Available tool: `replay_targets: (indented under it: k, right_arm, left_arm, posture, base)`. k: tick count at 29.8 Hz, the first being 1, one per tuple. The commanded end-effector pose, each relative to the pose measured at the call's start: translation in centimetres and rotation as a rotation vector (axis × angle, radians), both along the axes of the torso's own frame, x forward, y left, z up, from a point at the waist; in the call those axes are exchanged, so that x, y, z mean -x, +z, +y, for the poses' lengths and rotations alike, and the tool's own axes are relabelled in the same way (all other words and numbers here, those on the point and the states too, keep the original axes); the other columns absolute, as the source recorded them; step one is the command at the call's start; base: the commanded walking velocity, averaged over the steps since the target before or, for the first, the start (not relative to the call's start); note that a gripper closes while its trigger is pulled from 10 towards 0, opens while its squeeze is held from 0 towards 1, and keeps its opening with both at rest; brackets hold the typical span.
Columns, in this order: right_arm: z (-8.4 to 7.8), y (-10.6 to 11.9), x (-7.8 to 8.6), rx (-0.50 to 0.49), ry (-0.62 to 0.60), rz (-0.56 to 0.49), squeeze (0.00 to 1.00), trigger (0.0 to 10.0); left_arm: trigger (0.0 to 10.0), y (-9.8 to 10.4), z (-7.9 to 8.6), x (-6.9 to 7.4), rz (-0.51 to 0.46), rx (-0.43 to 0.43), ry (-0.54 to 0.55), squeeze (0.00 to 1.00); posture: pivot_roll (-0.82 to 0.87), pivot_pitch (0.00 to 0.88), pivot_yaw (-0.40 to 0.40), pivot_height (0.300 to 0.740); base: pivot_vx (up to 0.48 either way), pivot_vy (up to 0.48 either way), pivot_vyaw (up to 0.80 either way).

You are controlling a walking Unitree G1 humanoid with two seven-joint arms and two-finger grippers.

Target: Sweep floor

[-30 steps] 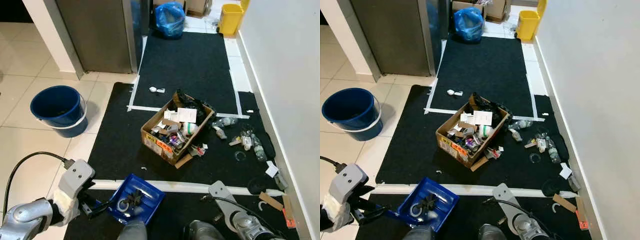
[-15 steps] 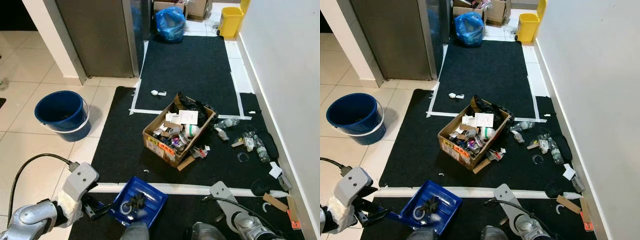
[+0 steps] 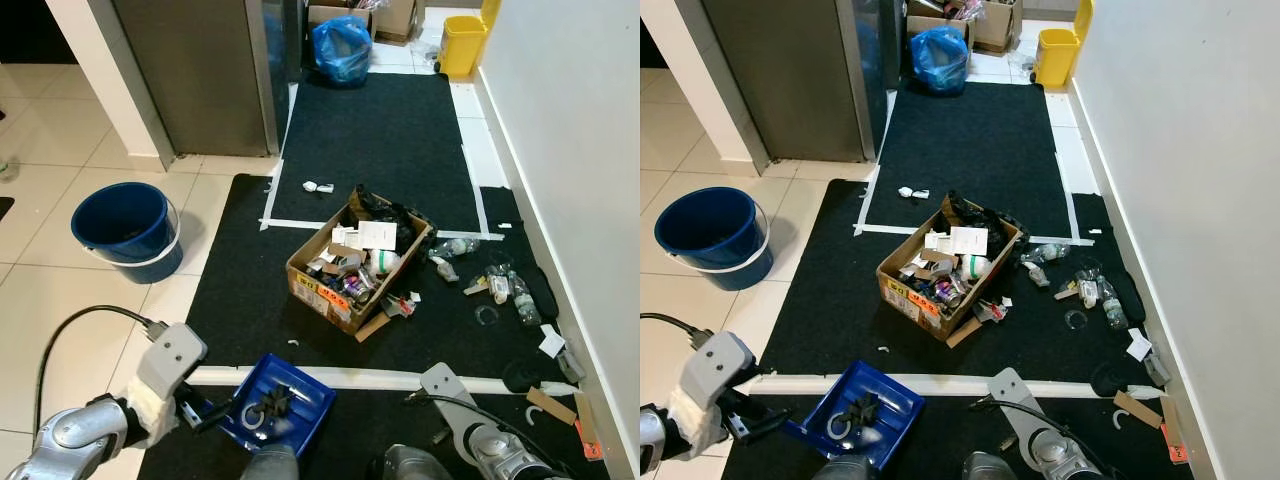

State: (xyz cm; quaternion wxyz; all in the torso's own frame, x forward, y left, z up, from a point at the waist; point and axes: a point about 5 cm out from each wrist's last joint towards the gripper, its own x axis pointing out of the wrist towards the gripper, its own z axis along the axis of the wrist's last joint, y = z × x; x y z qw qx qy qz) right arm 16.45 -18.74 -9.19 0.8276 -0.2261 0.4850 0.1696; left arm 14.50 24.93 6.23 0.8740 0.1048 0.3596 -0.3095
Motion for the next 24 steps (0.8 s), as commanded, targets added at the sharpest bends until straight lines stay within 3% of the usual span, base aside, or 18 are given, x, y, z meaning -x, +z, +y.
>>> replay_targets:
  k: [1,3,11,19,24]
  right_arm:
    - [-0.4,-0.4,1.0,0.032,0.012,0.054,0.00,10.0]
    - [-0.4,-0.4,1.0,0.032,0.010,0.055,0.00,10.0]
    - [-0.4,-0.5,1.1,0.033,0.009,0.057,0.00,10.0]
    - [-0.4,-0.5,1.2,0.033,0.009,0.058,0.00,10.0]
    - [-0.4,-0.5,1.2,0.035,0.012,0.059,0.00,10.0]
  left_arm:
    - [10.0,-1.1,0.0,0.9,0.072,0.028,0.038,0.00]
    - [10.0,0.9,0.4,0.4,0.017,0.040,0.027,0.00]
    - [10.0,4.6,-0.8,0.0,-0.043,0.093,-0.035,0.00]
    - [10.0,5.6,-1.7,0.7,-0.018,0.119,-0.094,0.00]
    - [10.0,6.0,-1.9,1.5,0.038,0.078,-0.115,0.00]
  posture:
    - [0.32,0.025,-0.100,0.740]
    - [0.31,0.024,-0.099,0.740]
    - [0.32,0.024,-0.095,0.740]
    - [0.32,0.026,-0.099,0.740]
    - [0.32,0.028,-0.102,0.740]
  base:
    - [0.000,0.000,0.00]
    - [0.000,0.000,0.00]
    - [0.000,0.000,0.00]
    - [0.000,0.000,0.00]
    - [-0.269,0.000,0.00]
